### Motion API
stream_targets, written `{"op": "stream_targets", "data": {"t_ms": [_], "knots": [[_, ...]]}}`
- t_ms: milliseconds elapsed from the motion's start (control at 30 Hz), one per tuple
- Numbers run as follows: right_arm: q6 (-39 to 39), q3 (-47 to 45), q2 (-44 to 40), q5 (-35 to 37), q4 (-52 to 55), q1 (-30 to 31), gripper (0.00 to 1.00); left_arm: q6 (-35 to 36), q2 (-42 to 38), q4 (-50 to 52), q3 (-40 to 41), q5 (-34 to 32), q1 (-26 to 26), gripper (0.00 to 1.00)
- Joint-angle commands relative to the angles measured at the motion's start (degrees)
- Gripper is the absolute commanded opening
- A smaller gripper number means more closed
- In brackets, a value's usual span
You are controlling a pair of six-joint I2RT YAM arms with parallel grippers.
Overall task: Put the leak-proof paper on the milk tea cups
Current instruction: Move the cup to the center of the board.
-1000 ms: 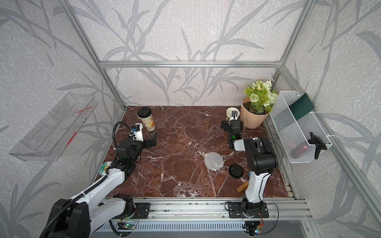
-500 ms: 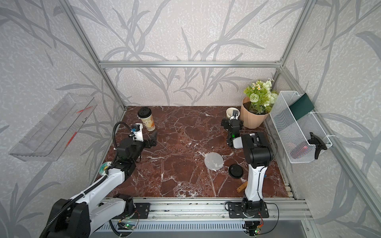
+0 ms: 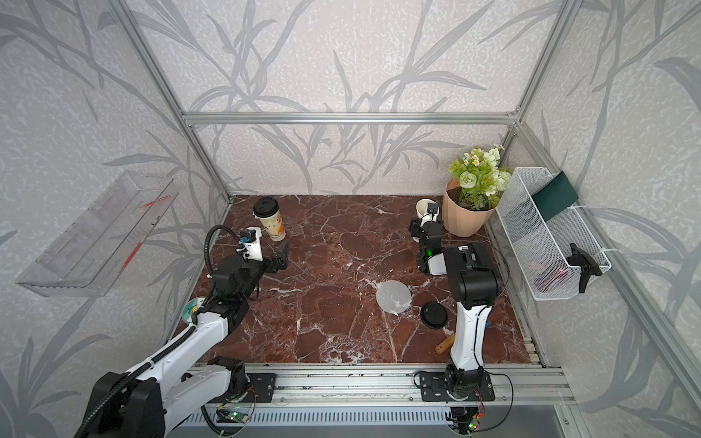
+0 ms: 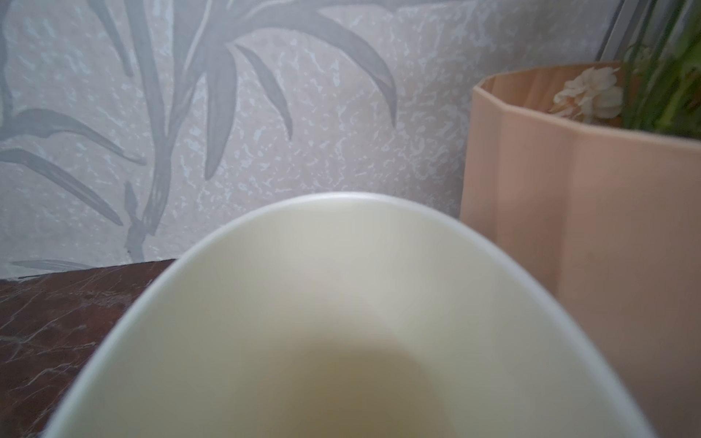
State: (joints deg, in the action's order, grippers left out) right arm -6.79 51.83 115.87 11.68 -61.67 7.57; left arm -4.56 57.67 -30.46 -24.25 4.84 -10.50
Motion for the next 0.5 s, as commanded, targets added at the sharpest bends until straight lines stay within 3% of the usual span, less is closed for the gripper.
{"op": "stream_targets", "data": {"t_ms": [0, 167, 267, 467], "knots": [[0.7, -3.8, -5.5, -4.4, -3.1, 2.8, 0.72, -1.7, -2.4, -1.4, 1.0, 2.3, -0.2, 0.99], [3.0, -9.8, -13.7, -9.5, -1.7, 12.4, 0.70, -8.3, -2.9, -2.6, 1.4, 8.1, -0.2, 0.99], [3.0, -11.5, -17.0, -8.5, 0.6, 20.3, 0.68, -14.8, -3.3, -0.4, 0.5, 8.2, -0.2, 0.99], [3.5, -11.9, -14.9, -9.4, 0.3, 32.2, 0.68, -19.4, -5.9, 5.4, -1.2, 9.6, -0.1, 0.99]]}}
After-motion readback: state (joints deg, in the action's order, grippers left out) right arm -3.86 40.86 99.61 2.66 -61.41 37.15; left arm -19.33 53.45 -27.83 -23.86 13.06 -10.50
